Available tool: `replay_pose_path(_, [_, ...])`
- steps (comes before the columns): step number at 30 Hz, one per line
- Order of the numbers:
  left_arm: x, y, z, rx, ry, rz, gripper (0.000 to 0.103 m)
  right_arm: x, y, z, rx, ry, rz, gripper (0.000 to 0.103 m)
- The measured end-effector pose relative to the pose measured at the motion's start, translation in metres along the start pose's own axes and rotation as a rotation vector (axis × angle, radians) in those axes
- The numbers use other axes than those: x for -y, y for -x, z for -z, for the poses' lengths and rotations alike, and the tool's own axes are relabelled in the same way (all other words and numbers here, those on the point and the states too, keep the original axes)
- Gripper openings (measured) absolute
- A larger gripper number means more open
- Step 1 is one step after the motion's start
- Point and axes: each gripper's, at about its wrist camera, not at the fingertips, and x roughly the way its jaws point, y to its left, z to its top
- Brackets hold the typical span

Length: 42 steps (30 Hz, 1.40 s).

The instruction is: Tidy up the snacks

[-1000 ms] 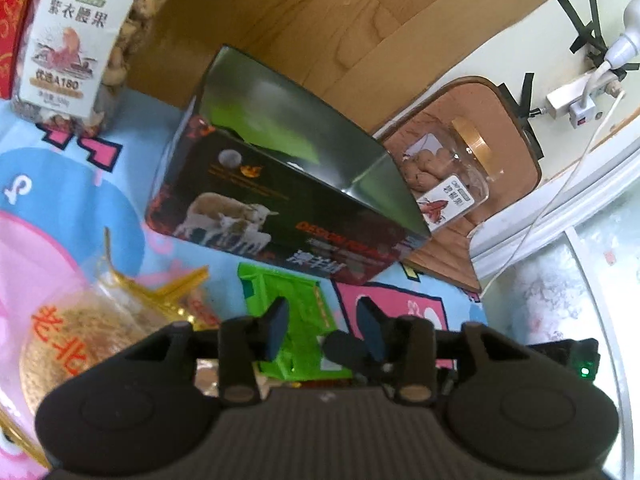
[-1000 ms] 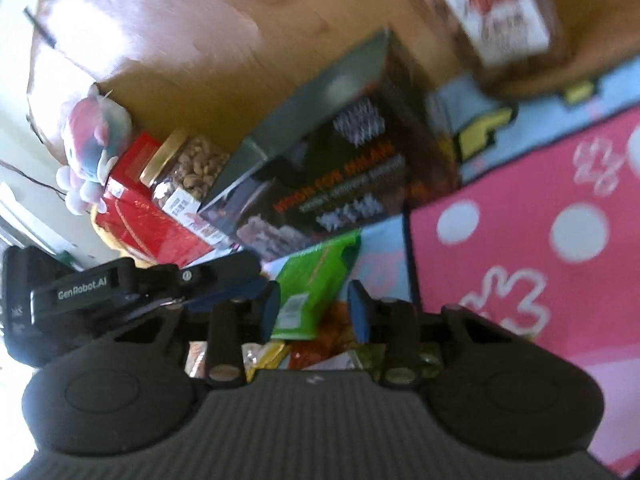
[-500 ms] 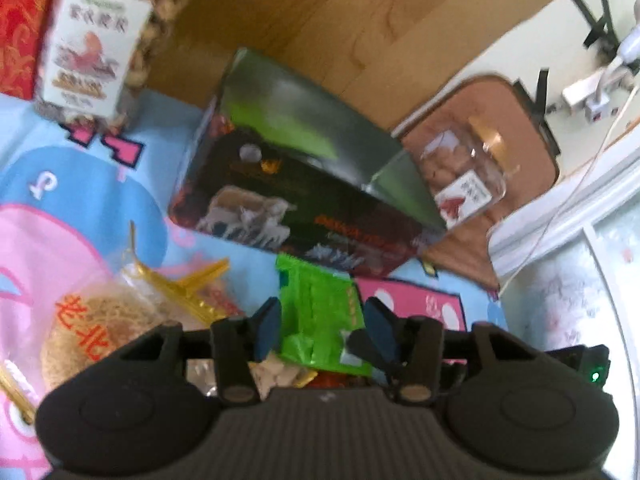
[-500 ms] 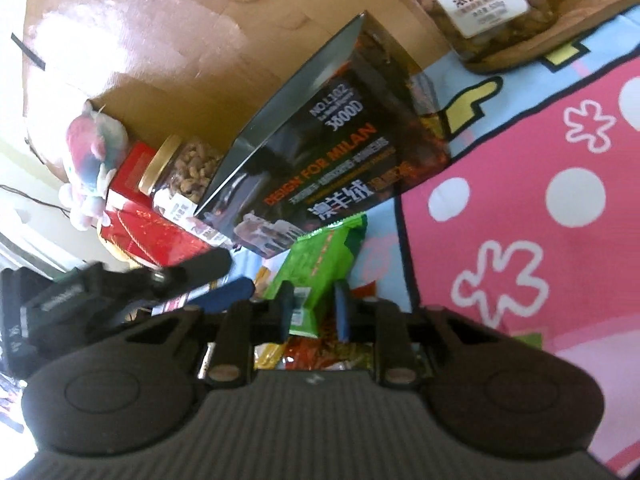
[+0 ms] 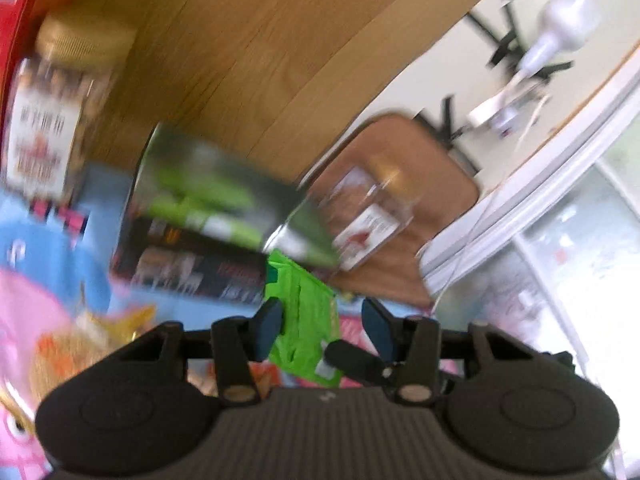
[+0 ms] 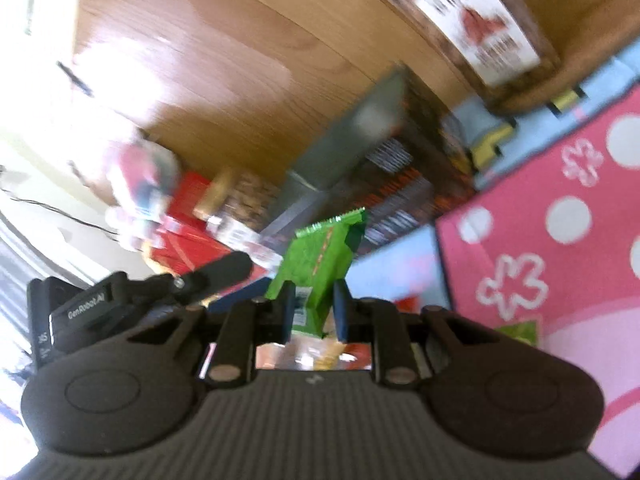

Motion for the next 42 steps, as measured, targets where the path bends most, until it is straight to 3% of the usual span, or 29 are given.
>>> replay_pose_path(4, [0.006,-0.010,-0.026,0.040,-0.033,-0.038,0.044,-0.019,-0.014,-0.019,0.043,0.065,0.020,0.022])
replay_pose_path(8, [-0.012,-0.040,-0.048,0.028,0.031,-0.081,0.044,-0.022,-0.045,-0.044,0.068,0.096,0.091,0.022])
replay_pose_path(11, [-0.025,-0.064,-0.053,0.028,0.070,-0.128,0.047,-0.027,-0.065,-0.056,0.104,0.199,0.181,0.027])
replay_pose_path(13, [-0.032,-0.063,-0.049,0.032,0.077,-0.170,0.047,-0.032,-0.071,-0.057,0.143,0.298,0.279,0.036])
replay_pose_path(14, [-0.034,-0.058,-0.047,0.036,0.079,-0.155,0.047,-0.031,-0.066,-0.055,0.174,0.322,0.311,0.037])
replay_pose_path(16, [-0.036,-0.037,-0.041,0.050,0.051,-0.105,0.047,-0.028,-0.051,-0.048,0.208,0.319,0.281,0.037])
replay_pose_path(19, [-0.036,0.002,-0.028,0.081,-0.019,-0.119,0.049,-0.021,-0.032,-0.031,0.163,0.290,0.195,0.037])
replay_pose_path(22, [-0.049,0.035,-0.011,0.088,-0.025,-0.151,0.049,-0.016,-0.041,-0.007,0.006,0.273,0.102,0.037])
replay_pose_path(25, [-0.065,0.057,0.008,0.084,0.001,-0.201,0.049,-0.014,-0.062,0.015,-0.099,0.269,0.086,0.037])
replay_pose_path(29, [-0.095,0.079,0.033,0.105,0.069,-0.284,0.056,-0.020,-0.083,0.034,-0.166,0.293,0.087,0.037])
replay_pose_path(32, [-0.123,0.087,0.047,0.109,0.190,-0.230,0.059,-0.028,-0.093,0.038,-0.166,0.325,0.100,0.037])
replay_pose_path(36, [-0.147,0.080,0.057,0.096,0.309,-0.165,0.077,-0.034,-0.098,0.041,-0.201,0.327,0.097,0.034])
replay_pose_path(42, [-0.145,0.076,0.072,0.109,0.330,-0.142,0.073,-0.050,-0.097,0.056,-0.232,0.379,0.076,0.034])
